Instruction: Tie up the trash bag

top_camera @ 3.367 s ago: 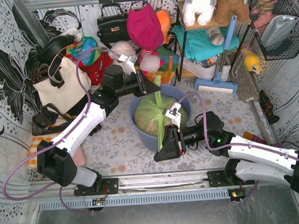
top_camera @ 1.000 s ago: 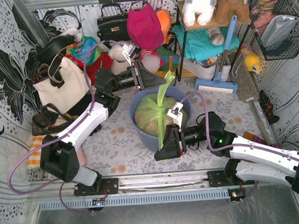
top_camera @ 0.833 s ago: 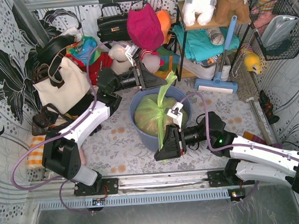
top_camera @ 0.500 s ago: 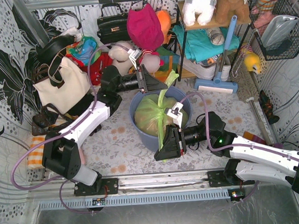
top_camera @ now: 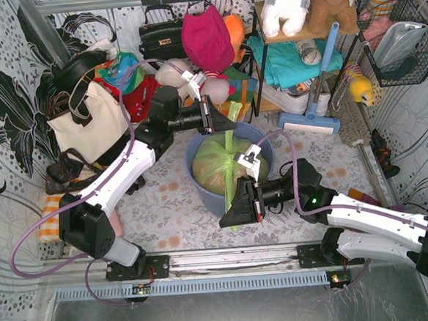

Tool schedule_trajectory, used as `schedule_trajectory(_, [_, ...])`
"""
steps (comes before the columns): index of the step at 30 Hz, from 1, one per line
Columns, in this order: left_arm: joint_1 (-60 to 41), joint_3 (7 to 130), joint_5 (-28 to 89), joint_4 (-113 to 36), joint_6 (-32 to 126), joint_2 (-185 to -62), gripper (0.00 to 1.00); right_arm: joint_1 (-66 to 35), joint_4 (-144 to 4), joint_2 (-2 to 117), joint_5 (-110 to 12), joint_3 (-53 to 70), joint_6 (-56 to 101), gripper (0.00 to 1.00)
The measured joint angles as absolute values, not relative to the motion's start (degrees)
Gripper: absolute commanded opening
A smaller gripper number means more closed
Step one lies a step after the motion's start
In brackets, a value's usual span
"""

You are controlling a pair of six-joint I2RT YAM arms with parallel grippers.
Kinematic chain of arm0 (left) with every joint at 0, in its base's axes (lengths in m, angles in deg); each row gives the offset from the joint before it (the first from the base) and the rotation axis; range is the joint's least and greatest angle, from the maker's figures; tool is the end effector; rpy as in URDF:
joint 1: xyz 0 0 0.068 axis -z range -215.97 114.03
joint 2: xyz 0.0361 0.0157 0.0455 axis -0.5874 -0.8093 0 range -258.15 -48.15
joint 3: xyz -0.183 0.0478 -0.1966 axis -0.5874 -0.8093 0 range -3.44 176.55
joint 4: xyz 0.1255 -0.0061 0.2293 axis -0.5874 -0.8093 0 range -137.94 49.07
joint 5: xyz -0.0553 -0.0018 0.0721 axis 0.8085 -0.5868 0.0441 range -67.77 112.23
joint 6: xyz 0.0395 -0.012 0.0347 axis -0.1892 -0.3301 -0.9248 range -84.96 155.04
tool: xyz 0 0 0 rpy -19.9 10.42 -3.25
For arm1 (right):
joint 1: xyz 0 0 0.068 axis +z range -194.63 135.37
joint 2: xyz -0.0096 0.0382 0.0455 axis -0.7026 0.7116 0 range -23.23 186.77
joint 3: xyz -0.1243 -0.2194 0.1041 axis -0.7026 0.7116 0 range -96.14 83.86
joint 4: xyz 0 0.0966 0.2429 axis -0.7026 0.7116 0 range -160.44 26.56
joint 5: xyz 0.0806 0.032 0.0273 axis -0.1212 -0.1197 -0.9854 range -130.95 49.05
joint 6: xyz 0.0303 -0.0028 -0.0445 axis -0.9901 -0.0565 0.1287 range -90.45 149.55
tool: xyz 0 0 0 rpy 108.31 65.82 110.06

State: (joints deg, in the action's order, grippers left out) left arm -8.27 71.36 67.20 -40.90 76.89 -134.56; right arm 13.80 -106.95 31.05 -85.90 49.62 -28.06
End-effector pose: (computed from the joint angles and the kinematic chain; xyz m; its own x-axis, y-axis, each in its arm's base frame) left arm 0.3006 -0.1863 0.3666 -0.7606 -0.1337 -0.6353 0.5832 0.2892 -0.7591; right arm 0.0893 0.1935 0.3283 -0.7292 -0.0452 -0.6828 -0.6383 -0.3147 0.7025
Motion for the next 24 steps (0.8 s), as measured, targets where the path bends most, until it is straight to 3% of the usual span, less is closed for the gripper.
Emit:
schedule_trajectory(6, [-8.1, 74.0, 64.7, -41.3, 76.3, -134.6, 0.16, 13.8, -110.6, 32.6, -86.0, 48.0, -29.6, 0.02])
schedule_trajectory(12, [-8.8, 73.5, 68.6, -22.3, 91.0, -135.4, 0.39, 13.8, -113.2, 33.1, -86.2, 46.8, -30.5, 0.03])
schedule_trajectory(18, [-9.0, 70.8, 70.0, 2.5, 108.9, -138.8, 0.43, 13.8, -113.4, 33.1, -86.1, 46.8, -30.9, 0.04])
schedule_trajectory(24, [-9.0, 70.6, 70.1, 3.2, 109.8, -139.6, 0.48, 13.8, -114.0, 32.9, -85.9, 47.7, -30.9, 0.05])
